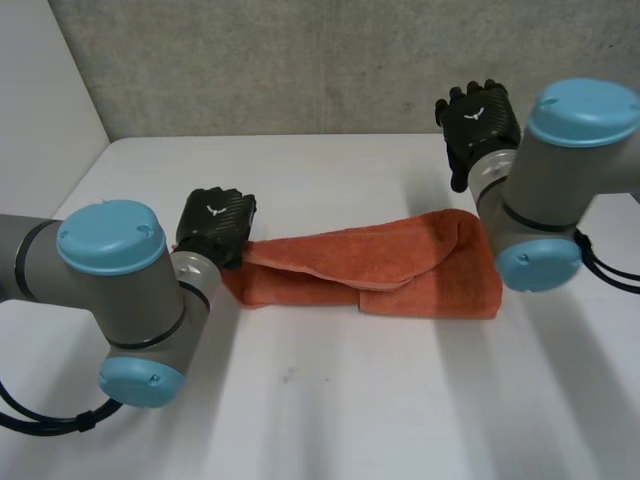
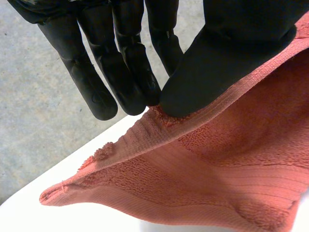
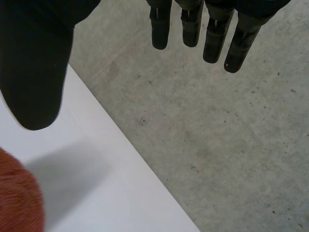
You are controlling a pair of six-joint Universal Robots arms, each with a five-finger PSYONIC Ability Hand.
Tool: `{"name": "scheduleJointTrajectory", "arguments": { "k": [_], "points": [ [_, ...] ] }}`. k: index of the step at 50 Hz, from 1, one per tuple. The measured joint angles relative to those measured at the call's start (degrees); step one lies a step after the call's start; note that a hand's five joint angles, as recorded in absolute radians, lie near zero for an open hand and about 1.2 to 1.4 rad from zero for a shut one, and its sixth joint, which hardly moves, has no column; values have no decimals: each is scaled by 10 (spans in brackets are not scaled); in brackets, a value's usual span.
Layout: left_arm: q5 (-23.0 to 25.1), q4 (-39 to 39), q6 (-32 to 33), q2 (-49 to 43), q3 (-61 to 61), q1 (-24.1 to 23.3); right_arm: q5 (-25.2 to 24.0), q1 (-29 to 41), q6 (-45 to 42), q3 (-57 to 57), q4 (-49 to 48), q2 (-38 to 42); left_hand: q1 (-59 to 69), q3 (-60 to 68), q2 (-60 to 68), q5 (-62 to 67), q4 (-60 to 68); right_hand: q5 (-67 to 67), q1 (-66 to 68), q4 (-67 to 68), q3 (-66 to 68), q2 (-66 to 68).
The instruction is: Fold the laundry
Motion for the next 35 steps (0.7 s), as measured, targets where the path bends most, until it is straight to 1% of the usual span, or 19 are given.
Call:
{"name": "scheduleJointTrajectory", "arguments": {
  "k": [2,6,11,16,17,19,21,24,25,27,28,29,30,32,33,34,35],
  "points": [
    [0,4,0,1,-3,5,-7,0,15,60,0,-51,0,0,0,0,0,0,0,0,1,0],
    [-1,6,0,2,-7,10,-19,1,45,144,6,-110,0,0,0,0,0,26,14,28,40,36],
    [-1,7,0,3,-10,11,-38,4,91,210,16,-139,0,0,0,0,0,32,19,37,50,45],
    [-1,7,0,4,-13,11,-68,11,159,241,35,-139,0,0,0,0,0,32,19,37,50,45],
    [-1,6,0,5,-14,11,-80,12,185,243,40,-131,0,0,0,0,0,32,19,37,50,45],
    [-1,6,0,7,-15,11,-93,14,206,241,44,-116,0,0,0,0,0,34,20,37,50,45],
    [-2,6,0,9,-17,11,-104,14,222,234,45,-97,0,0,0,0,0,38,25,42,55,50],
    [-2,5,-1,12,-19,12,-112,15,231,223,45,-74,0,0,0,0,0,72,63,81,96,87],
    [-2,5,-1,13,-21,12,-115,16,235,211,44,-55,0,0,0,0,0,92,84,104,118,109],
    [-2,5,-2,15,-22,12,-116,16,236,206,43,-46,0,0,0,0,0,104,96,118,132,123],
    [-2,5,-2,18,-25,13,-118,16,237,191,40,-27,0,0,0,0,0,129,119,145,158,150],
    [-2,5,-3,20,-26,14,-118,16,236,178,38,-10,0,0,0,0,0,193,180,213,225,221],
    [-2,5,-3,22,-29,14,-118,16,235,165,35,4,0,0,0,0,0,272,255,299,321,319],
    [-2,5,-4,26,-31,15,-116,16,234,151,30,17,0,0,0,0,0,409,359,438,450,458],
    [-2,5,-4,28,-32,15,-116,16,233,146,27,21,1,0,0,0,0,409,359,438,450,458],
    [-2,5,-5,32,-34,15,-114,15,232,140,20,23,5,0,0,0,0,487,410,524,533,537],
    [-2,5,-5,34,-35,16,-114,15,232,138,16,22,5,0,0,0,0,494,412,534,541,545]
  ]
}}
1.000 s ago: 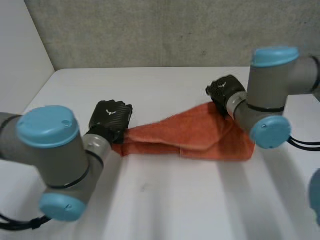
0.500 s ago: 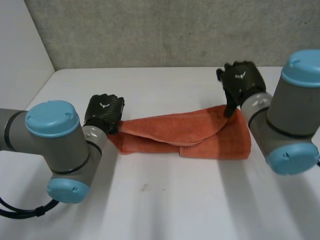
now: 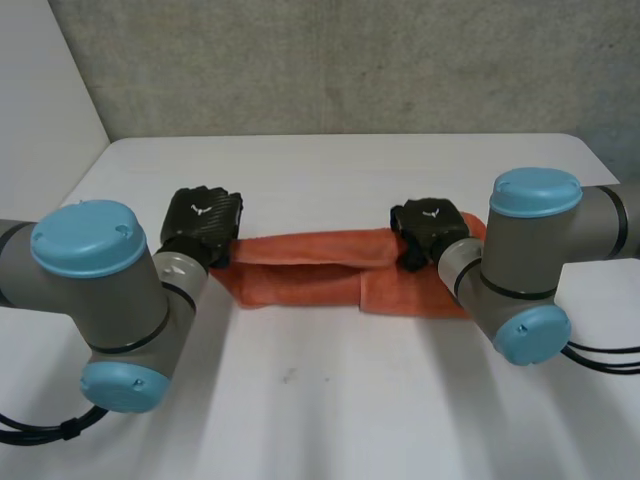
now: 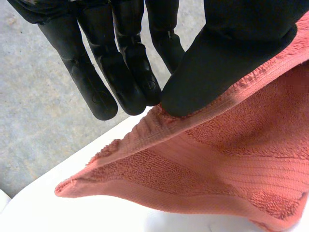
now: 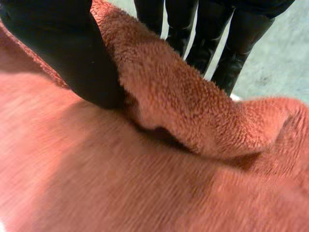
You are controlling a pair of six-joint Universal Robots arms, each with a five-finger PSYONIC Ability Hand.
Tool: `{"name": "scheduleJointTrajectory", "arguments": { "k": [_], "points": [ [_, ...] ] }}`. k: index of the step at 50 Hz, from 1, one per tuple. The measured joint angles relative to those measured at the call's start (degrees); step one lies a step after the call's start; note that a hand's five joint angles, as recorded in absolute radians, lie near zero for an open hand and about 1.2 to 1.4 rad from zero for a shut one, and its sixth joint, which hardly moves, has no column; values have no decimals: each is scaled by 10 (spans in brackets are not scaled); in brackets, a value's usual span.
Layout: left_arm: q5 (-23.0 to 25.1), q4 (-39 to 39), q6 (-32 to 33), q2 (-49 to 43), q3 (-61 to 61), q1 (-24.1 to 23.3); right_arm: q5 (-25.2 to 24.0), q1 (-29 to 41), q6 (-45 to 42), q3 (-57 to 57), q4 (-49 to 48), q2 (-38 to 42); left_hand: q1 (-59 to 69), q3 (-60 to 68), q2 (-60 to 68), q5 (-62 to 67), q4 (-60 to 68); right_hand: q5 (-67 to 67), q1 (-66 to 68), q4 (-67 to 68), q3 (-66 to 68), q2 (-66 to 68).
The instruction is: Fold the laundry
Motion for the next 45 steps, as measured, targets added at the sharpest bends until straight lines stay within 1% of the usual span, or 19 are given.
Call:
{"name": "scheduleJointTrajectory", "arguments": {
  "k": [3,8,12,14,15,16,17,18,22,23,24,28,33,38,40,45],
  "points": [
    [0,0,0,10,-4,1,2,-1,-1,0,-13,-16,0,0,0,0,0,6,0,11,10,5],
    [0,0,-1,41,-10,3,1,-5,-1,18,-32,-103,0,0,0,0,0,6,0,12,11,5],
    [-1,0,-1,76,-12,1,-6,-6,-7,24,-14,-171,0,0,0,0,0,6,0,12,14,5],
    [-3,-1,-2,101,-13,-1,-15,-7,-19,18,19,-205,3,0,0,0,0,6,0,12,15,5],
    [-3,-1,-2,101,-13,-1,-15,-7,-19,18,19,-205,3,0,0,0,0,6,0,12,15,5],
    [-4,-1,-4,127,-15,-5,-25,-8,-37,7,58,-230,4,0,0,0,0,8,0,12,15,5],
    [-4,-1,-4,127,-15,-5,-25,-8,-37,7,58,-230,4,0,0,0,0,8,0,12,15,5],
    [-6,-2,-8,164,-17,-11,-37,-10,-63,-9,112,-255,5,1,0,0,0,11,0,12,15,5],
    [-6,-5,-20,220,-23,-19,-54,-19,-112,-39,201,-279,5,1,0,0,0,15,0,15,15,5],
    [-6,-6,-25,236,-25,-21,-57,-23,-124,-46,223,-282,5,1,0,0,0,15,0,15,15,5],
    [-5,-8,-30,252,-29,-23,-62,-30,-147,-59,264,-285,5,1,0,0,0,15,0,15,15,5],
    [-3,-15,-38,276,-45,-27,-70,-45,-188,-78,338,-277,5,1,0,0,0,15,0,15,15,5],
    [-1,-19,-40,267,-61,-29,-70,-49,-206,-80,369,-252,5,1,0,0,0,15,0,15,15,5],
    [0,-20,-39,214,-70,-30,-68,-47,-215,-75,375,-208,5,1,0,0,0,15,0,15,15,5],
    [1,-20,-38,177,-68,-30,-67,-46,-218,-75,372,-191,8,1,0,0,0,15,0,15,15,5],
    [1,-16,-36,108,-40,-29,-61,-45,-234,-97,345,-151,8,1,0,0,0,15,0,15,15,5]
  ]
}}
